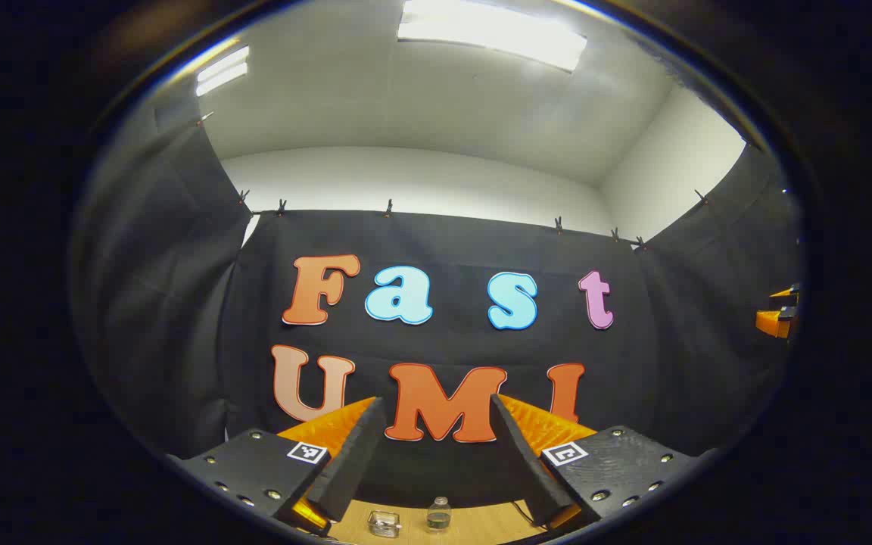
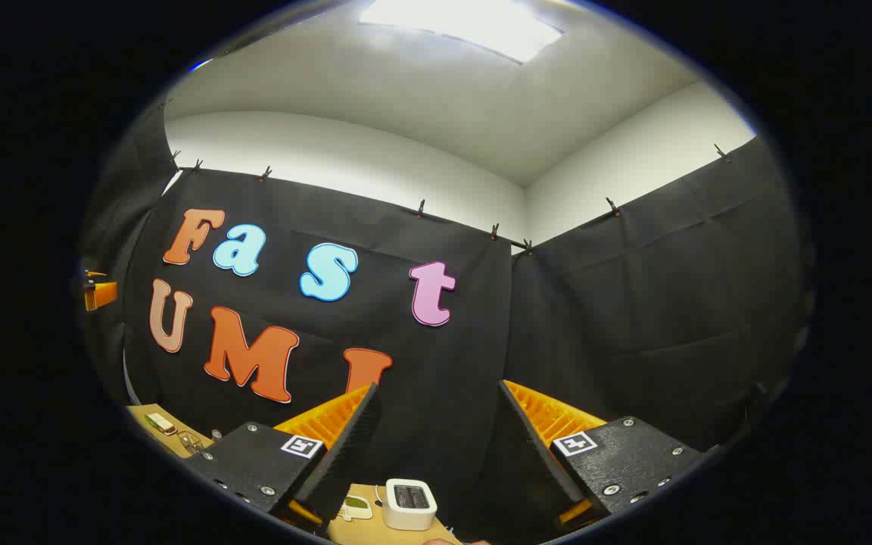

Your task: First push the handle of the pot to place it horizontally, then grasp the pot with both hands and set it on the induction cooktop.

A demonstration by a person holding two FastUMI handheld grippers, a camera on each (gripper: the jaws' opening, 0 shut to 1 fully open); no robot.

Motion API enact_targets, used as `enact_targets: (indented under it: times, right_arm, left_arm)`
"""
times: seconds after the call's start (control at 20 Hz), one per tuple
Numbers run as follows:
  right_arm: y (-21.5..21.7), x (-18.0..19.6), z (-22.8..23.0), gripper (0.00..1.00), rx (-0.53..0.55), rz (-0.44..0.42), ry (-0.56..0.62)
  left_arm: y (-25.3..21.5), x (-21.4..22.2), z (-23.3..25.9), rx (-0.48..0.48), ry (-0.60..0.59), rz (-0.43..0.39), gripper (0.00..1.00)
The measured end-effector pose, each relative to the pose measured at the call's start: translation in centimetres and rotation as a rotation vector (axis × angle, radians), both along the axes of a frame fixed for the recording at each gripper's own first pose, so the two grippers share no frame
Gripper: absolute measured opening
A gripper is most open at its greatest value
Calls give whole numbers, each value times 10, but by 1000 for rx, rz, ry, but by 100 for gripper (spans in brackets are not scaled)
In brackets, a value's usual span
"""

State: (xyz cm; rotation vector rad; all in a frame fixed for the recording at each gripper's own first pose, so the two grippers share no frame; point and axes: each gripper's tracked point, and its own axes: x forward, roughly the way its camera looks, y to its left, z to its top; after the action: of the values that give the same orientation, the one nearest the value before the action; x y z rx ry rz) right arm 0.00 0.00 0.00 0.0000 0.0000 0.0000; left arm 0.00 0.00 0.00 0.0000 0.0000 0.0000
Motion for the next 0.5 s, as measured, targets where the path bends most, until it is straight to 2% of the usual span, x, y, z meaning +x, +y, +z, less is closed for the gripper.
enact_targets:
  times: [0.25, 0.5]
  right_arm:
    - [-9, -2, -2, 95, 6, -6, 4]
    - [-20, -4, 2, 95, -3, -26, -9]
  left_arm:
    - [4, -2, -11, -13, 31, 7, 88]
    - [2, 0, 0, -22, 6, 0, 87]
